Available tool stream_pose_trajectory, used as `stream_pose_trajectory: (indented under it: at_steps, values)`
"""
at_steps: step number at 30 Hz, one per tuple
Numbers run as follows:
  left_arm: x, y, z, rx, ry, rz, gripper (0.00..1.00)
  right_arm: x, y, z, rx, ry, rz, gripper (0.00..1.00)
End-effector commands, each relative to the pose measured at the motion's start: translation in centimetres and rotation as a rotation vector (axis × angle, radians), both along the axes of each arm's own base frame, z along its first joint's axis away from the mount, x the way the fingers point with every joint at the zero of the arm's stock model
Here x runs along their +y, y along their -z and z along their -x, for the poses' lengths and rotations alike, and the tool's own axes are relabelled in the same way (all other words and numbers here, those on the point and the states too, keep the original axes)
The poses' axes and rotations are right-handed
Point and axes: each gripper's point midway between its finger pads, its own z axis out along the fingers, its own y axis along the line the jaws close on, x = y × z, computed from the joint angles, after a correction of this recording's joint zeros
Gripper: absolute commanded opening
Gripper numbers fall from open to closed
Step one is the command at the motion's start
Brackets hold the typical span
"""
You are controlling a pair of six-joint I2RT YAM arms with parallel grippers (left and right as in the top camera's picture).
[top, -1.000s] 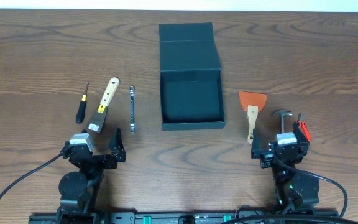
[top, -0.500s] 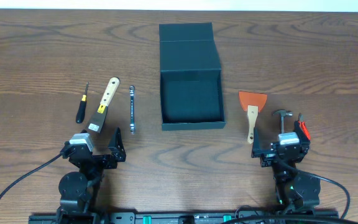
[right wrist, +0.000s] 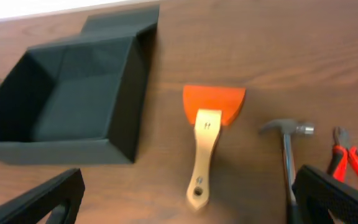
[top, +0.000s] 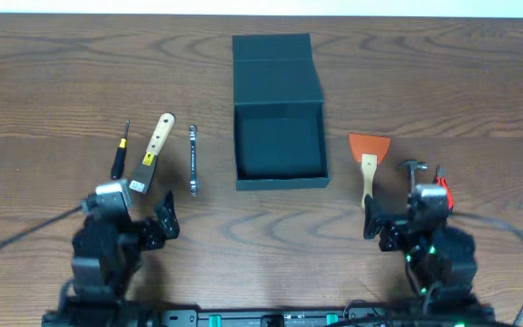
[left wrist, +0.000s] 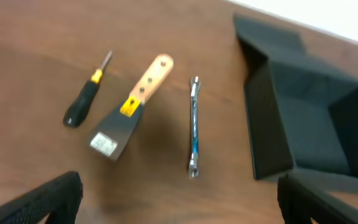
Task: Pack container
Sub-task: 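Move the right gripper over the orange scraper's wooden handle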
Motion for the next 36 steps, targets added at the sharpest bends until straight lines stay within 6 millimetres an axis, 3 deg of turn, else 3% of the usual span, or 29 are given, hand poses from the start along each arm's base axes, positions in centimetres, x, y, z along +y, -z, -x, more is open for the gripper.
stream_pose_trajectory:
  at_steps: [1, 5, 8, 12, 18, 23, 25, 36]
  values:
    - [-0.2, -0.9, -0.7, 0.115, 0.044, -0.061, 0.99, 1.3, -3.4, -0.7, 0.071, -0.038, -0.073, 0.99]
    - [-0.3, -0.2, -1.1, 0.271, 0.063, -0.092, 0.98, 2.7, -4.3, -0.6, 0.313, -0.096, -0.103, 0.99]
    - [-0.3, 0.8, -1.4, 0.352, 0.066, -0.098, 0.98, 2.7, -4.2, 0.3, 0.548, -0.086, -0.092, 0.99]
    - [-0.3, 1.7, -1.5, 0.394, 0.067, -0.102, 0.98, 3.0, -4.5, -0.3, 0.68, -0.133, -0.059, 0.99]
    - [0.0, 1.7, -1.6, 0.396, 0.054, -0.115, 0.99, 3.1, -3.8, -3.0, 0.701, -0.124, -0.048, 0.99]
    - [0.0, 1.8, -1.4, 0.404, 0.054, -0.116, 0.98, -1.3, -1.8, -4.5, 0.743, 0.12, 0.106, 0.97]
    - [0.0, 1.8, -1.4, 0.404, 0.054, -0.115, 0.98, -2.0, -1.4, -5.2, 0.74, 0.158, 0.133, 0.98]
    - [0.0, 1.9, -1.3, 0.408, 0.054, -0.116, 0.98, -1.5, 3.3, -9.8, 0.781, 0.141, 0.153, 0.99]
